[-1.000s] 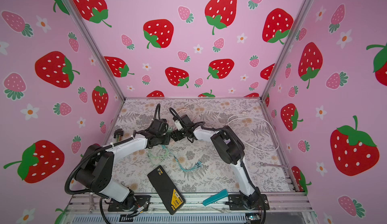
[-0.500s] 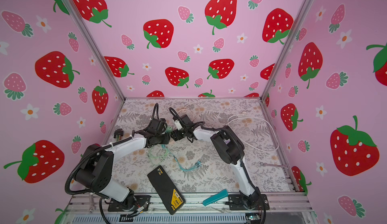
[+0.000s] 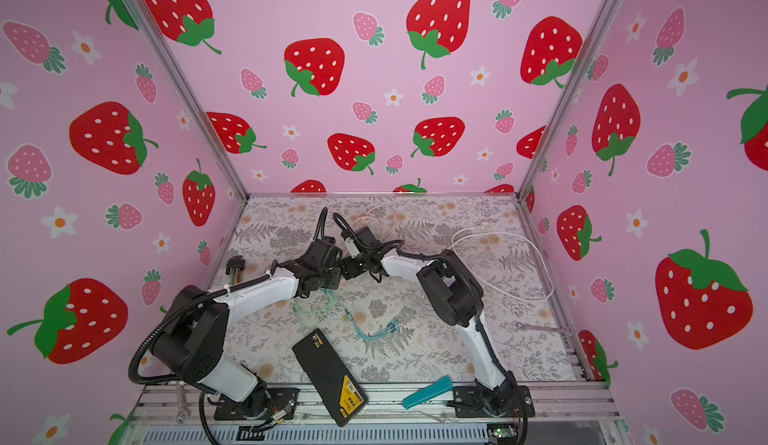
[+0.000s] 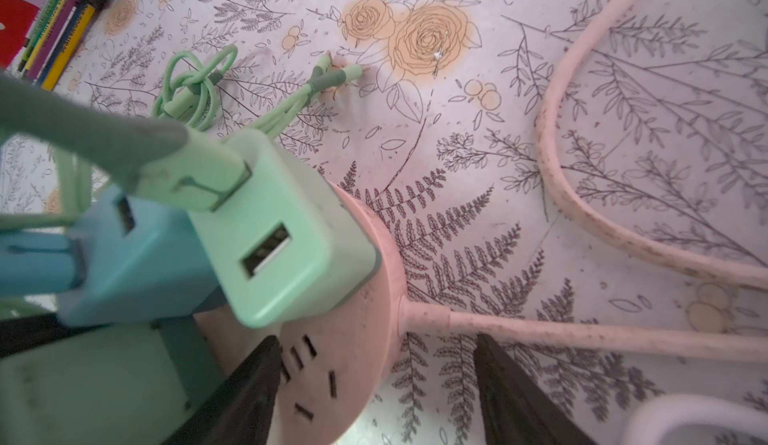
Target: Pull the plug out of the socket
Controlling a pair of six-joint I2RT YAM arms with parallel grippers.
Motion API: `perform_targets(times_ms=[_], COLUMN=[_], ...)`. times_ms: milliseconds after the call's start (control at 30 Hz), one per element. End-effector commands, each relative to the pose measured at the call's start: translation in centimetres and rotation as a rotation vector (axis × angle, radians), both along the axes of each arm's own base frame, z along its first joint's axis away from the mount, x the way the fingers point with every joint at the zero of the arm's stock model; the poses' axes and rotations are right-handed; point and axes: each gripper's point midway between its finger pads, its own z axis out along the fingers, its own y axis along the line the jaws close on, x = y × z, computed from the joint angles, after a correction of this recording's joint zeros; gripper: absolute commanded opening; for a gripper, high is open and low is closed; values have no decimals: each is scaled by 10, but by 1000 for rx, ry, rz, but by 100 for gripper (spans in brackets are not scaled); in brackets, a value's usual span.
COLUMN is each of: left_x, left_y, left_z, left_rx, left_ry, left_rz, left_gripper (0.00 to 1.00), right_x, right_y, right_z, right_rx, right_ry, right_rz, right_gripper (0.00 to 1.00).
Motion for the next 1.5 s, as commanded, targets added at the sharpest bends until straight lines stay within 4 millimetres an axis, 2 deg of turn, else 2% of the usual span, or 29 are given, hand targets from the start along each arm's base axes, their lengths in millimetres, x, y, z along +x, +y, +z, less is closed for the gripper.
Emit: perform_targets(times_ms=[0,167,333,567,967,1167,1333,1467], left_x=[5,6,4,-2,-29,-45,-58,-70], left_y=[-22,-25,-22,-23,-16,-8,-16,-15], left_z=[31,30,29,55,127,177,219,260], left_rx=[-70,-158,-175,-211,-270,-303,-382,-410], left_ry=[-37,-2,5,-14,-93,-165,-199,-293], left_rz=[-51,-45,-35,-46,-74,-83,-136,-163], left_gripper=[20,20,20,20,19,20,19,19], right_x=[-25,-26,-27,-28,-30,-29,-29,-28], right_y=[-107,-108,-106,-103,-100,-99,-99,-99], right_z=[-134,-136,-134,-134,-130,-129,-128,-127], right_rx=[-510,-516,-506,-495,-475,-473,-472,-470], right_ry=[121,124,133,141,149,149,146,145], right_rz=[-90,-88,-80,-76,-74,-75,-75,-78], right_gripper=[74,74,75,75,75,75,75,75])
